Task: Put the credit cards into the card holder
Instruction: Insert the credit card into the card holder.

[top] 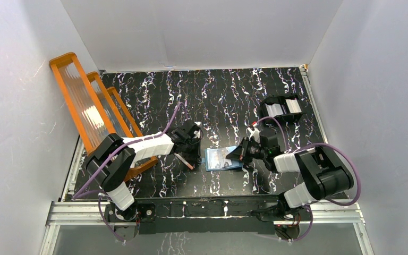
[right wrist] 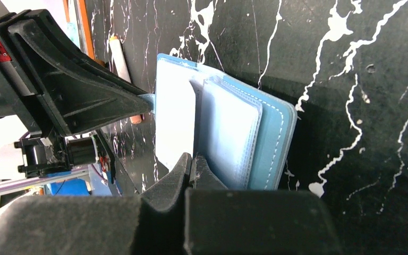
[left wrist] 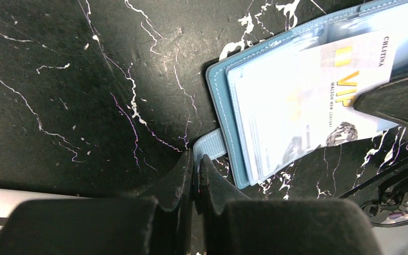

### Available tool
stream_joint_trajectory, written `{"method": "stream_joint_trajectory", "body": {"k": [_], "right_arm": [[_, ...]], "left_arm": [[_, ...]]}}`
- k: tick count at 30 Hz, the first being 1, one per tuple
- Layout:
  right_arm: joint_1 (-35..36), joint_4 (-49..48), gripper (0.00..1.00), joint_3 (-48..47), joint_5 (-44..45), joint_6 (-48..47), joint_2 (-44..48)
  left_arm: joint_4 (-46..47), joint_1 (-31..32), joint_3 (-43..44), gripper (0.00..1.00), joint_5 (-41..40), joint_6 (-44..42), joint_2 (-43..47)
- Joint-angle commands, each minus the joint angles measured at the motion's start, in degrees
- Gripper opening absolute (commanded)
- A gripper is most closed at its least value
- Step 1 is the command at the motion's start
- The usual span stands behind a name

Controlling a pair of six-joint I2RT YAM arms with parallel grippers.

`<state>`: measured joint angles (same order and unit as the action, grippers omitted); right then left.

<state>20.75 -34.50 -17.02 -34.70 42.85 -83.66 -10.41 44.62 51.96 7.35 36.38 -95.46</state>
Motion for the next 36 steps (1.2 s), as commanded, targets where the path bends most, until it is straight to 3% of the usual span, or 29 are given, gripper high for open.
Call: {"method": "stream_joint_trajectory", "body": {"k": [1, 8, 20, 36], "right_arm": [[1.3, -6.9, 0.03, 0.8, 1.3, 1.9, -2.5], [5.9, 7.6, 0.18, -6.6, 5.8, -2.4, -2.6], [6.2, 28.0, 0.44, -13.9, 14.6, -9.5, 4.8], [12.5, 23.7, 0.42, -17.0, 12.2, -7.1, 0.5]], "left_arm": [[-0.4, 0.0, -1.3, 0.0, 2.4, 1.2, 2.2], [-0.4, 0.2, -1.3, 0.0, 2.5, 1.6, 2.8], [-0.7, 0.2, -1.4, 0.0, 2.3, 1.6, 3.3], [-0.4, 0.5, -1.2, 0.0, 2.5, 2.0, 3.3]]}}
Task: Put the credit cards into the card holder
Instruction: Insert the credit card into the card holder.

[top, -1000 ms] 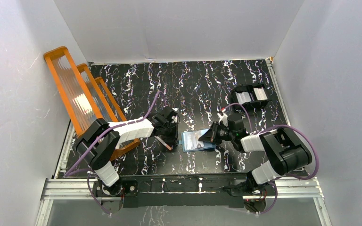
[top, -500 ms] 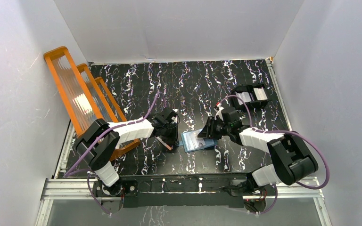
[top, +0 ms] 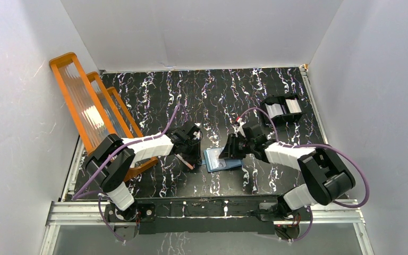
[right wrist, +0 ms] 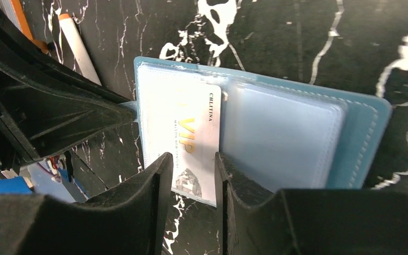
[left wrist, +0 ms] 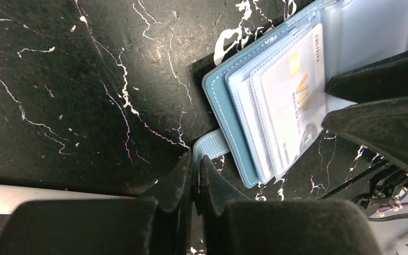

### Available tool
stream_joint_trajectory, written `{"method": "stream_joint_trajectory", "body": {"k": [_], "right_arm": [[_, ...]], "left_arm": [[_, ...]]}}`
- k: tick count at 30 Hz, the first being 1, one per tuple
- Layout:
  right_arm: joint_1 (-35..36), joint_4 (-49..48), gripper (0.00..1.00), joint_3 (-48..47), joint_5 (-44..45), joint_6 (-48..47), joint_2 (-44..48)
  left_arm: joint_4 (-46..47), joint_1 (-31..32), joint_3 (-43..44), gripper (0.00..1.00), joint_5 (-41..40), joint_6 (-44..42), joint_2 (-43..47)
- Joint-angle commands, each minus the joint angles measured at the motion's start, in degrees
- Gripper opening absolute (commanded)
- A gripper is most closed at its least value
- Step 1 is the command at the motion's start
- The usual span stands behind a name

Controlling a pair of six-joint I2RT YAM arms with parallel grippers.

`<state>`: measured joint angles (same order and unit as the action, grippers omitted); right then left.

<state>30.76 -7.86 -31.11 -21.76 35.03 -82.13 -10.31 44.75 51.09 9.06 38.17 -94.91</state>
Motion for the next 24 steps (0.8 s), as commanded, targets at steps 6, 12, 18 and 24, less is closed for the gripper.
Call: {"method": "stream_joint_trajectory", "body": {"k": [6, 12, 18, 24], "right_arm": [[3.6, -4.3, 0.4, -3.7, -2.1, 0.7, -2.9], [3.6, 1.8, 0.42, -6.8, 0.6, -3.1, -1.2], [3.4, 11.0, 0.47, -13.6, 7.5, -7.0, 1.6], [3.7, 8.4, 0.5, -12.4, 6.6, -2.4, -1.6]], "left_arm": [[-0.5, 0.5, 0.1, 0.0, 0.5, -0.2, 2.7], [-2.8, 0.4, 1.2, 0.0, -2.0, -1.5, 3.2], [-3.5, 0.3, 1.7, 0.0, -4.2, -2.2, 4.7], [-3.3, 0.2, 2.5, 0.0, -3.4, -2.5, 3.8]]}}
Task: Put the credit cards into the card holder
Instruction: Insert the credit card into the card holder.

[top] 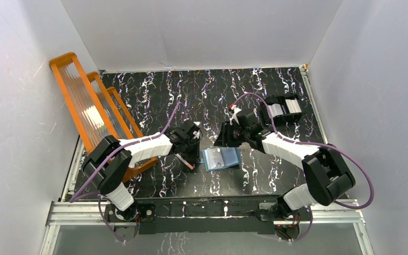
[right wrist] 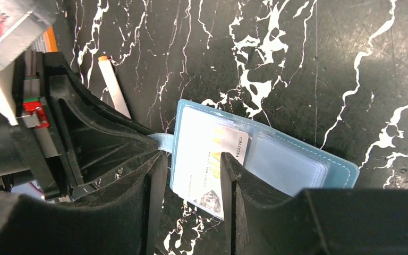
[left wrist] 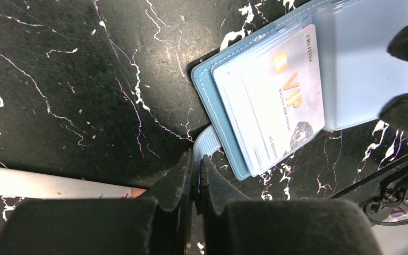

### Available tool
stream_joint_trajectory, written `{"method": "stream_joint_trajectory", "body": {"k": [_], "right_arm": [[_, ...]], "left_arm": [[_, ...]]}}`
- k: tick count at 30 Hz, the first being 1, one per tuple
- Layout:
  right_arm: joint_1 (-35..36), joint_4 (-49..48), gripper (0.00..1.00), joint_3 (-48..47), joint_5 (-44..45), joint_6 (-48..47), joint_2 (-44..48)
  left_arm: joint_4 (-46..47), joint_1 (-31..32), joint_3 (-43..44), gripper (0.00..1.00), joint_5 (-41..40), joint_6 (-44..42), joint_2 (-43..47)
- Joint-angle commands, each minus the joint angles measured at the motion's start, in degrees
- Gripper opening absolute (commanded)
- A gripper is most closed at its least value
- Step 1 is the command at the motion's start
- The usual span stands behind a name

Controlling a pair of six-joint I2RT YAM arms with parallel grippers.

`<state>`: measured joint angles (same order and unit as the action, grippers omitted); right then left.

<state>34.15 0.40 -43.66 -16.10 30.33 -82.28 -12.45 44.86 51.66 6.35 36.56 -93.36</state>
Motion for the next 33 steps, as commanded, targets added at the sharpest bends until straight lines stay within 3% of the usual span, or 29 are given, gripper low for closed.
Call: {"method": "stream_joint_trajectory", "body": {"k": [1, 13, 33], "right_arm": [[0.5, -0.2, 0.5, 0.5, 1.3, 2.9, -2.1], [3.2, 0.0, 0.54, 1.4, 5.6, 5.0, -6.8], [4.3, -10.1, 0.5, 4.0, -2.0, 11.9, -6.9]], "left_arm": [[-1.1, 0.1, 1.9, 0.0, -0.6, -1.0, 2.3], [-0.7, 0.1, 1.7, 0.0, 0.2, -0.8, 2.2], [-0.4, 0.1, 2.5, 0.0, -0.1, -0.9, 2.0]]}}
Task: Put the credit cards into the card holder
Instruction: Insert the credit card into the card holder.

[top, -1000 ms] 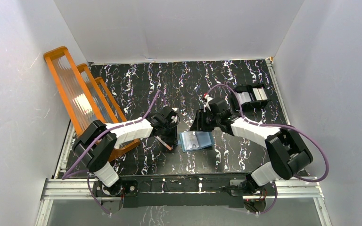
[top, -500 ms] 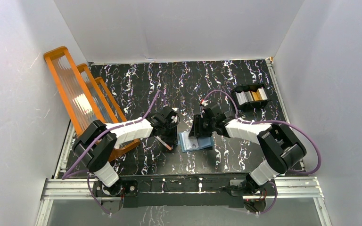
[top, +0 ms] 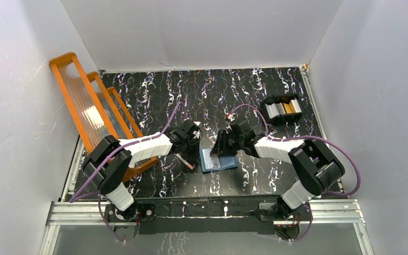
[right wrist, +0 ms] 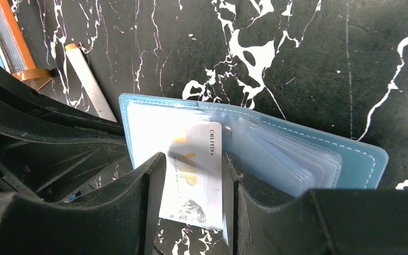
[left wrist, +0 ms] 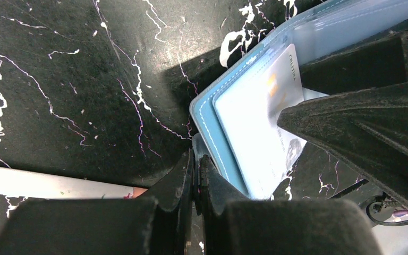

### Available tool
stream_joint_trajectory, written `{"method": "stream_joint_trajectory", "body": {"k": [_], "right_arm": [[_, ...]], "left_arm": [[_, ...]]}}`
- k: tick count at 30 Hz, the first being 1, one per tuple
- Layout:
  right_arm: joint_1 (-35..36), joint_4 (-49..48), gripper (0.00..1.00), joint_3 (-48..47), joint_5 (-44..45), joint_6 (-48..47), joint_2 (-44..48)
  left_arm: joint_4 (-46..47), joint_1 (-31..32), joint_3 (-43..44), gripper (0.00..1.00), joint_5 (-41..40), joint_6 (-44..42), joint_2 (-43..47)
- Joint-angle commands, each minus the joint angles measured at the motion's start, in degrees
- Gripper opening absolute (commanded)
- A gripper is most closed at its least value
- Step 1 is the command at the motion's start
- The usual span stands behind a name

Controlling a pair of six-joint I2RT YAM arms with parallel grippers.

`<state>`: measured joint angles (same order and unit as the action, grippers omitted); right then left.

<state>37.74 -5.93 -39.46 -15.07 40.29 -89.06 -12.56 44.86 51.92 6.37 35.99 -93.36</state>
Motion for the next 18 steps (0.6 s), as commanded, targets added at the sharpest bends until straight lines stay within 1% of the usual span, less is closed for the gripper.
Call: {"method": "stream_joint_trajectory", "body": {"k": [1, 5, 7, 10, 13, 18], "right_arm": [[0.6, -2.6, 0.5, -0.8, -2.4, 1.5, 0.0], [0.3, 7.0, 0.5, -5.0, 4.0, -2.9, 1.6], [-0.2, 9.5, 0.5, -6.4, 5.7, -4.6, 3.1], [-0.9, 9.5, 0.46, -6.6, 5.7, -4.8, 5.3], [-1.1, 9.2, 0.43, -6.5, 4.9, -3.9, 5.4], [-0.9, 8.9, 0.44, -5.9, 4.2, -2.3, 3.6]], "left_arm": [[-0.4, 0.1, 2.3, 0.0, -0.4, -0.5, 1.9], [-1.3, 0.1, 2.5, 0.0, -1.8, -1.1, 2.1], [-1.4, 0.0, 2.6, 0.0, -2.4, -1.2, 2.4], [-1.3, -0.3, 2.9, 0.01, -2.4, -1.5, 2.5], [-1.4, -0.4, 3.6, 0.03, -2.4, -1.7, 2.2], [-1.2, -0.5, 3.9, 0.04, -1.6, -2.0, 1.7]]}}
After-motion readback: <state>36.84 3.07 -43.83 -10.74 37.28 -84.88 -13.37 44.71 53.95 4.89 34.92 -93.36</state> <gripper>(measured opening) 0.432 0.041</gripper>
